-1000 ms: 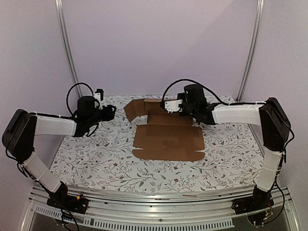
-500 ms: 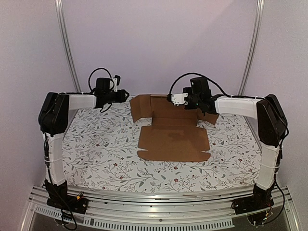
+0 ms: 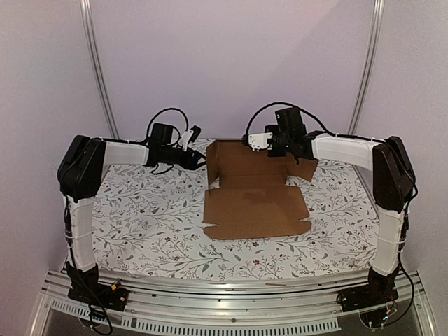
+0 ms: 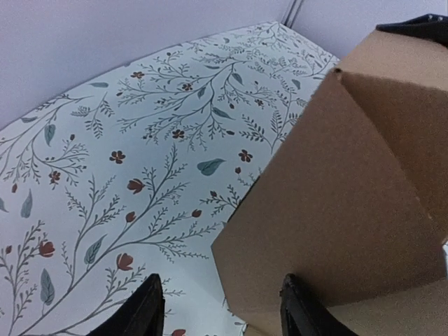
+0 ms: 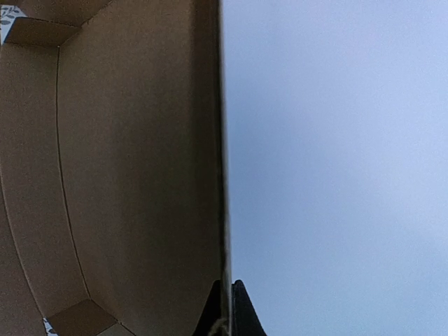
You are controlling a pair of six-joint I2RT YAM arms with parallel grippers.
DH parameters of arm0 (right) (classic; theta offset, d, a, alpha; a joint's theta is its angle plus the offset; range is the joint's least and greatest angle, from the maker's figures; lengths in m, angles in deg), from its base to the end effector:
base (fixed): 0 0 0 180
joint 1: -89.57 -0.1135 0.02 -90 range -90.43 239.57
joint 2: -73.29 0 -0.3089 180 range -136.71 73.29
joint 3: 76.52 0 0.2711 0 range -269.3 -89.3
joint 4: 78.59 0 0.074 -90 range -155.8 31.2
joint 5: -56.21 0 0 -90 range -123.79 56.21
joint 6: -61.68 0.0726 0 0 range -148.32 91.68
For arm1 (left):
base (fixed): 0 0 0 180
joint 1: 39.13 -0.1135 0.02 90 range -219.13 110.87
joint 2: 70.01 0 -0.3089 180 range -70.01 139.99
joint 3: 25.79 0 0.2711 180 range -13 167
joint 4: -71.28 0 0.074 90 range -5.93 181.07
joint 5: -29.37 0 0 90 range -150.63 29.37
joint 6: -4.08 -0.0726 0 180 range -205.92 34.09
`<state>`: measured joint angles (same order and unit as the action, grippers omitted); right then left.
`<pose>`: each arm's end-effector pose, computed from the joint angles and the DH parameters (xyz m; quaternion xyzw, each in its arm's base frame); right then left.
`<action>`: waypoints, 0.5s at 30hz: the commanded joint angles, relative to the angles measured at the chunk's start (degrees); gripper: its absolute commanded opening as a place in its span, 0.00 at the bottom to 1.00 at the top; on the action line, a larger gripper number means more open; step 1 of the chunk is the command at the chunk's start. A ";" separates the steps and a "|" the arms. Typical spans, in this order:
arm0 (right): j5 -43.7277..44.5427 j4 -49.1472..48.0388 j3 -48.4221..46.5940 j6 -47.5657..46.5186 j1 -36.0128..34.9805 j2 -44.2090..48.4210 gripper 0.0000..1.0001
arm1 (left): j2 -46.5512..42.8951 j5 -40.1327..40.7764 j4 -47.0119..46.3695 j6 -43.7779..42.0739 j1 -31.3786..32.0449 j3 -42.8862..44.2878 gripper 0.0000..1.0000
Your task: Fold the paper box
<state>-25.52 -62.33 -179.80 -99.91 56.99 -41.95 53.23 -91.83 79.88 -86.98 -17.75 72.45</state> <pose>0.4652 0.2849 0.2678 -0.6525 0.5552 -0.2293 0.4620 0.4969 -0.2349 0.1820 0.2898 0.8079 -0.3136 0.4062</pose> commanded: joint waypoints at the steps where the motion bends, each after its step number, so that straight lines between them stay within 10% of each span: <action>1: -1.33 9.43 3.64 1.64 -1.04 -1.26 0.00 | -4.52 -4.86 -0.33 -2.80 2.16 -4.67 0.58; 15: 11.39 -23.41 24.05 -6.20 -5.61 3.73 0.03 | -9.64 -1.42 -13.73 -1.71 6.14 -17.27 0.60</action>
<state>-16.97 -85.90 -160.35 -104.72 52.89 -36.01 45.72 -93.14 71.95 -88.66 -13.59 57.56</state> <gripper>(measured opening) 0.020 0.600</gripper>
